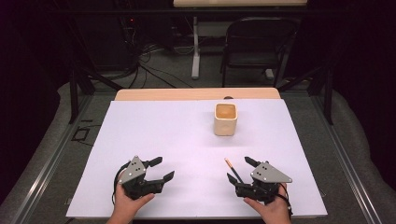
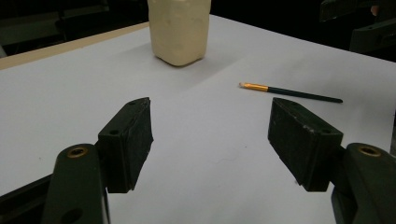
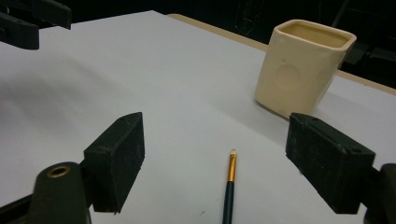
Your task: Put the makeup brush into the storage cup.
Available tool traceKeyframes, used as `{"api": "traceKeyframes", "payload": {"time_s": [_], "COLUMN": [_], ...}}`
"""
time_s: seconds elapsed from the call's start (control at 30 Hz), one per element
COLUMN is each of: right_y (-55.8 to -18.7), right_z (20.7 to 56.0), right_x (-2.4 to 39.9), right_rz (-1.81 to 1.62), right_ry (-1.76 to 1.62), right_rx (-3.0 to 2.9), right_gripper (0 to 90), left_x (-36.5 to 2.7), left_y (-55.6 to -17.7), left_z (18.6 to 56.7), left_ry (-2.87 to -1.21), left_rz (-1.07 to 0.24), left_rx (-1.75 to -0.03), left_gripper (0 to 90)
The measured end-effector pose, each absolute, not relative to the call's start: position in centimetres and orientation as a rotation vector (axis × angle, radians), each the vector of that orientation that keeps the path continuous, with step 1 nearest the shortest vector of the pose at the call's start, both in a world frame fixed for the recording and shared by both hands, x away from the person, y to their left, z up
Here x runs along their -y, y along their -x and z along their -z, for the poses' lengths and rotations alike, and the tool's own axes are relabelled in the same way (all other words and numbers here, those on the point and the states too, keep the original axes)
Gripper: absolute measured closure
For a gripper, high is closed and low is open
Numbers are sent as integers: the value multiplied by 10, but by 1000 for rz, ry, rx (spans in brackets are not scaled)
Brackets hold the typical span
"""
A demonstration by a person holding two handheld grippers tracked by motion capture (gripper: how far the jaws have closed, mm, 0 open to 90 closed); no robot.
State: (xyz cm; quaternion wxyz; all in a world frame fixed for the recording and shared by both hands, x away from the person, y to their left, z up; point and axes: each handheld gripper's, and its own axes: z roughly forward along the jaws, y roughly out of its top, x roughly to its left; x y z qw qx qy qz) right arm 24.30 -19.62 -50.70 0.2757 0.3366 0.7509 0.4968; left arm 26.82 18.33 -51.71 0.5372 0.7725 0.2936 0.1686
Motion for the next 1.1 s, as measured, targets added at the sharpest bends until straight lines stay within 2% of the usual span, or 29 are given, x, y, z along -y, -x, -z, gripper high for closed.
{"api": "traceKeyframes", "payload": {"time_s": [0.73,1.1], "right_y": [-241,-250], "right_z": [505,499], "right_x": [198,201], "right_rz": [-1247,-1230], "right_ry": [-943,-1067], "right_rx": [-2100,-2141], "right_gripper": [212,158], "left_x": [-176,-177], "left_y": [-271,-271], "left_z": [515,515], "left_ry": [-1856,-1871], "left_rz": [-398,-407], "left_rx": [-682,-699], "left_gripper": [300,300]}}
